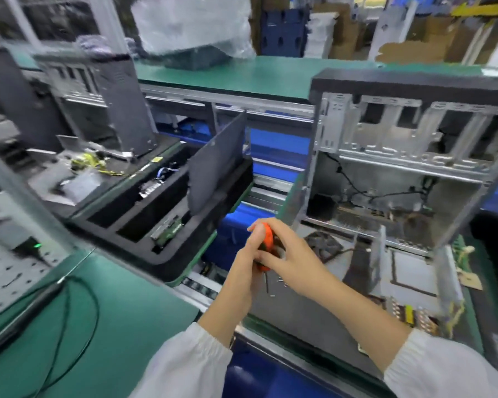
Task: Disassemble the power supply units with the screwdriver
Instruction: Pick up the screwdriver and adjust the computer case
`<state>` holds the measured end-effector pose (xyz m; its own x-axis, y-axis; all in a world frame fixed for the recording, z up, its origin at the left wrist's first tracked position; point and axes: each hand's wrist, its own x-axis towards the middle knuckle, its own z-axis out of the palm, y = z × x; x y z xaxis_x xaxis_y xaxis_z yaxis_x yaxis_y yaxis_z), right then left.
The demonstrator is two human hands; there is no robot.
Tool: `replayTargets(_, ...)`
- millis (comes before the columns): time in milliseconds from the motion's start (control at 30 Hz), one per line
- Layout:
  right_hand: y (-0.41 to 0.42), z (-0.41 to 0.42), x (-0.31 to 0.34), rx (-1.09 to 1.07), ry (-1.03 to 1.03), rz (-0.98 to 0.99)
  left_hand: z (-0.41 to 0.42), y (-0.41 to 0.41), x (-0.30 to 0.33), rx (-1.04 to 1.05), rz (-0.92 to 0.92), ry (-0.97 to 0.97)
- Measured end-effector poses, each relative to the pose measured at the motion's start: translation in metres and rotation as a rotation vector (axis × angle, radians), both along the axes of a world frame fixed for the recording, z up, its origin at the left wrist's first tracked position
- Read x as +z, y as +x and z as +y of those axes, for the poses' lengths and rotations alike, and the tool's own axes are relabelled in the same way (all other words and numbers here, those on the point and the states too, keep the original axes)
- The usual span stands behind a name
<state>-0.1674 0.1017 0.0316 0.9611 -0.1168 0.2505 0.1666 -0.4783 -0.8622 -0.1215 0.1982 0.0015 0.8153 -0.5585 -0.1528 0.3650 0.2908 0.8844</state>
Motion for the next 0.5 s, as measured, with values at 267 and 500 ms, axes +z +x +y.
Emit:
replayTargets(267,0.014,0.013,-0.047,0.02,0.011,0.078,0.035,0.023,0.007,0.267,-0.005,-0.043)
replayTargets(500,0.013,0.053,-0.123,0.216,-0.329,0.348,0.093,0.054,0.0,0.593,-0.004,-0.123)
